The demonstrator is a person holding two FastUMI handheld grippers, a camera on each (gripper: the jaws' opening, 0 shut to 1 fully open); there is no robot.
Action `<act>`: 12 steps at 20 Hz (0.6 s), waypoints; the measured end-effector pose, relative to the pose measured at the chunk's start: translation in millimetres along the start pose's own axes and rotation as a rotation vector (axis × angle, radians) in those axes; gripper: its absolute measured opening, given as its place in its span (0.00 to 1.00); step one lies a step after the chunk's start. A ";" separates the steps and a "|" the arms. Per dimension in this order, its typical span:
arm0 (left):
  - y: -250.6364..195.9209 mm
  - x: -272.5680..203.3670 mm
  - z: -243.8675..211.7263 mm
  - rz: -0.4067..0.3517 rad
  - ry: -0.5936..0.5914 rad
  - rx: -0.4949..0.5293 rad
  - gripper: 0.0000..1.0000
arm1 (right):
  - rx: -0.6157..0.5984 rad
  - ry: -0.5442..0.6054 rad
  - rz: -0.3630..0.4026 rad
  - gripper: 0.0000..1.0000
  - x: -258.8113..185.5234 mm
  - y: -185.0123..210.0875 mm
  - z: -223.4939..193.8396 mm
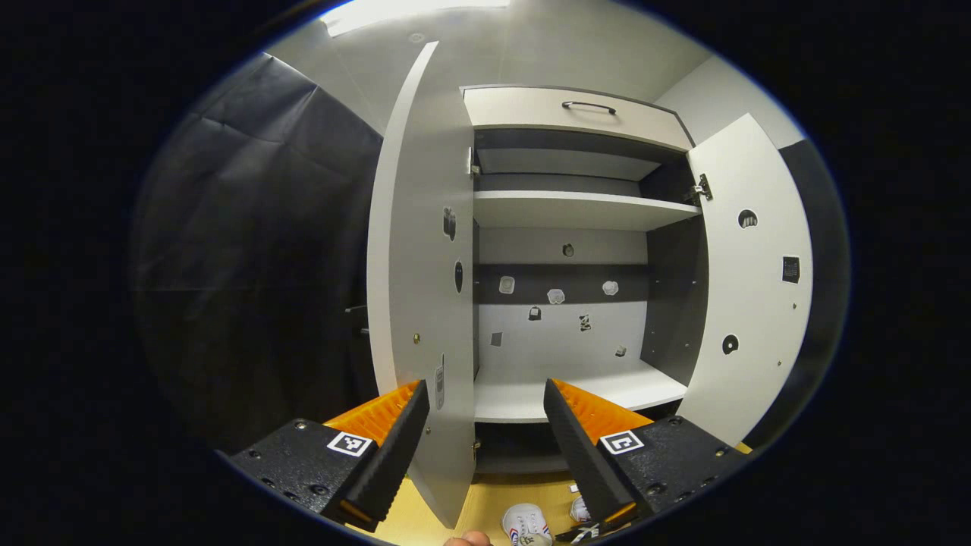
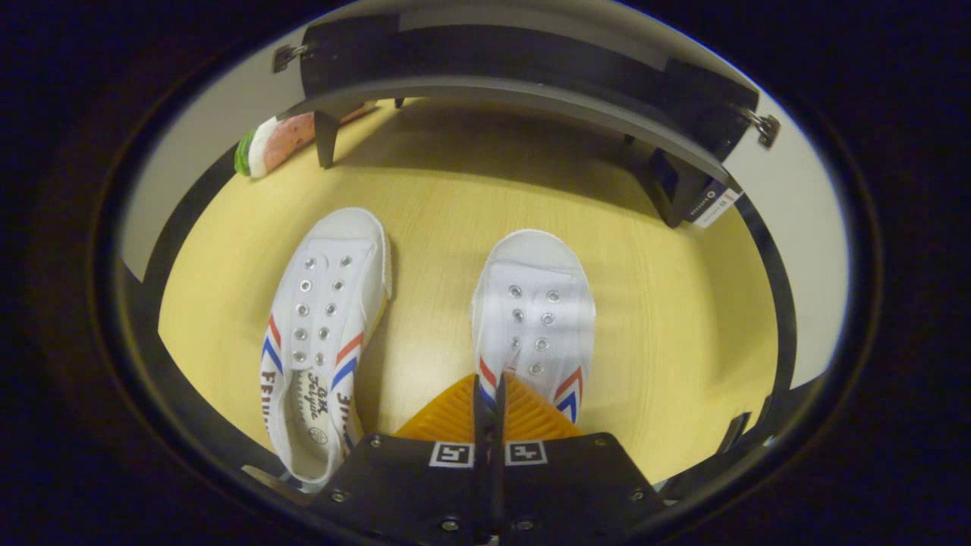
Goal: Grab one shoe with the right hand and put it into the shoe cabinet, grab the other shoe with the left hand and put it into the shoe cabinet; then close the right door with the right hand and the left door with the left hand.
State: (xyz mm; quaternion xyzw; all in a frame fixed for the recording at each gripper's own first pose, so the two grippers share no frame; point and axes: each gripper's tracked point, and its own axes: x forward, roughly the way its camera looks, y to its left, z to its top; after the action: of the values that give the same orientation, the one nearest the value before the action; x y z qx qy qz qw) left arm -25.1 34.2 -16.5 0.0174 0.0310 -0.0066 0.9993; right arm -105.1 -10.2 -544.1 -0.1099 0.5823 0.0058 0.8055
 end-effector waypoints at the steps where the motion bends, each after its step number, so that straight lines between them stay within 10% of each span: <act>1: 0.0 -0.6 -0.1 -0.001 0.001 -0.001 0.94 | 0.024 -0.013 0.011 0.01 -5.4 -1.2 -0.9; 12: 0.4 -0.7 -0.7 -0.003 -0.001 0.008 0.94 | 0.209 -0.335 0.117 0.00 -126.0 -19.6 107.0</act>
State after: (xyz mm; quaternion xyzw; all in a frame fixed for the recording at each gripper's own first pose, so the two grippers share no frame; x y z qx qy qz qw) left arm -25.9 34.6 -17.1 0.0212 0.0304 -0.0080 0.9993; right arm -42.7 5.3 -390.5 0.0107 0.4431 0.0102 0.8963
